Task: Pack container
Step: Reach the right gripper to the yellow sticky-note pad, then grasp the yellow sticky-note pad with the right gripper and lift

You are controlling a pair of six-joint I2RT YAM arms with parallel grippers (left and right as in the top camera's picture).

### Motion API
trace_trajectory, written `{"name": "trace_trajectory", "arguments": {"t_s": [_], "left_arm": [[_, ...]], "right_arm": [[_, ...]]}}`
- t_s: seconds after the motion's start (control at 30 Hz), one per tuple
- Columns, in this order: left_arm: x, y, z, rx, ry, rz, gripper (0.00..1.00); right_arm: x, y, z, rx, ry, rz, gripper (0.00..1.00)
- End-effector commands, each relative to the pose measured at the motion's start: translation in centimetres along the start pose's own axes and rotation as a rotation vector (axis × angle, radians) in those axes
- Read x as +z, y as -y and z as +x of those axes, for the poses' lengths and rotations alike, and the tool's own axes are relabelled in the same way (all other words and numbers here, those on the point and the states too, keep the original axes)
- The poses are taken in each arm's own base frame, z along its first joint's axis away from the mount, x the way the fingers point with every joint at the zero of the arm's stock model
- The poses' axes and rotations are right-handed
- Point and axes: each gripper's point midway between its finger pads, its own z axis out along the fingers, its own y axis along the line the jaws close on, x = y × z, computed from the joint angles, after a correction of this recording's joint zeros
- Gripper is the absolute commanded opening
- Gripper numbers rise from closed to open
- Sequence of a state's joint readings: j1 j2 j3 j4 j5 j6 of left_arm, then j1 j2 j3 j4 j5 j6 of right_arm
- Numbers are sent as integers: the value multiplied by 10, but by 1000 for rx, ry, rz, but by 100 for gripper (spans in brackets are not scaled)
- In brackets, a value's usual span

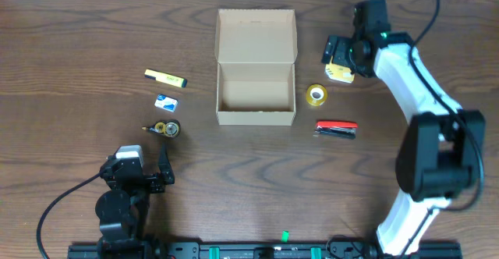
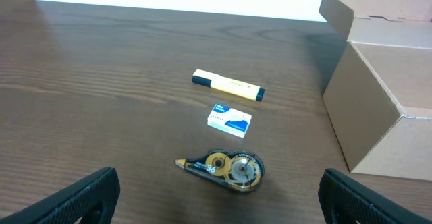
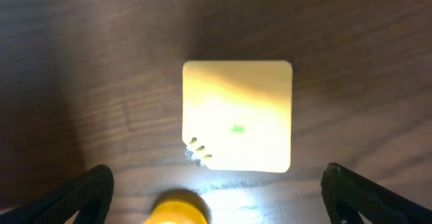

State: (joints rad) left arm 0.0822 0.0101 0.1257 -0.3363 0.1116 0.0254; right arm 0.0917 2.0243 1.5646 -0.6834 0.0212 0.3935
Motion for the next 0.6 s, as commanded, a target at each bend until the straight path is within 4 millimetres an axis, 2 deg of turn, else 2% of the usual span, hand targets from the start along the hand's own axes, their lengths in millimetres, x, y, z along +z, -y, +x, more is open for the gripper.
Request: {"name": "trace_trajectory", "arguments": {"t_s": [0.0,0.17,0.37,0.57], "left_arm": [[3,-2,10,-6,-23,-8,95],[3,-2,10,-6,-23,-8,95],[3,-2,10,-6,-23,-8,95],[3,-2,10,-6,-23,-8,95]], "right_arm": [[13,7,-15,49,-10,33,99],[34,15,-14,70,-75,53,99],[41,25,-7,92,-118,56,99],[54,18,8,94,-187,1,99]]}}
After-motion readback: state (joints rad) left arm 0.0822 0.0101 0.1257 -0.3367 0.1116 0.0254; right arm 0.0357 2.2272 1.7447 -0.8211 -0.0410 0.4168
